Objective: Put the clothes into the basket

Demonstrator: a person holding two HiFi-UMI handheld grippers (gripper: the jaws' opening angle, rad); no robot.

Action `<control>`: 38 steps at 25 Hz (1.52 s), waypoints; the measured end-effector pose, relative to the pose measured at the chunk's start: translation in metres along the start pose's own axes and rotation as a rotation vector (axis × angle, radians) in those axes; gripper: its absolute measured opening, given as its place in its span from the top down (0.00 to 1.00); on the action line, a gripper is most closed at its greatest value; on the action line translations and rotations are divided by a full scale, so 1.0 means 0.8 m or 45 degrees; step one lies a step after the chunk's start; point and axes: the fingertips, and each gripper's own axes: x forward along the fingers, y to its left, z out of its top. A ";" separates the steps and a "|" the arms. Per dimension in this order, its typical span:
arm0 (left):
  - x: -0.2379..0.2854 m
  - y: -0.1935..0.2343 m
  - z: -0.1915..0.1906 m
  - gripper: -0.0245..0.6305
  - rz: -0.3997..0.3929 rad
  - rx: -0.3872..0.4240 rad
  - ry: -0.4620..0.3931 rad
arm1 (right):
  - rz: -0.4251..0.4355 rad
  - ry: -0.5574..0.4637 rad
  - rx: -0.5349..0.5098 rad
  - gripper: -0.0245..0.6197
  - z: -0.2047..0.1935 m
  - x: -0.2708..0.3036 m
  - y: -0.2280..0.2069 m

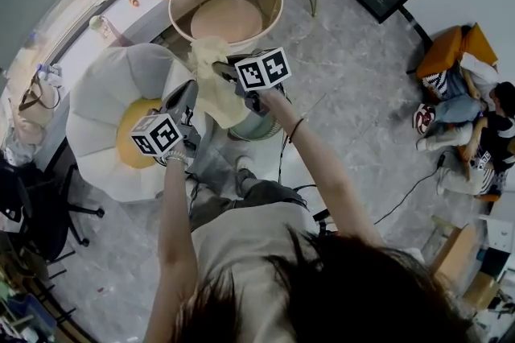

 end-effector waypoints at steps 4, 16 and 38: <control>0.022 -0.013 -0.009 0.95 -0.021 0.006 0.036 | -0.017 -0.005 0.008 0.89 -0.004 -0.016 -0.020; 0.077 -0.037 -0.033 0.95 -0.138 0.018 0.198 | -0.115 -0.072 0.091 0.89 -0.016 -0.053 -0.073; 0.145 -0.001 -0.134 0.95 -0.248 -0.064 0.525 | -0.349 0.115 0.275 0.89 -0.134 -0.051 -0.179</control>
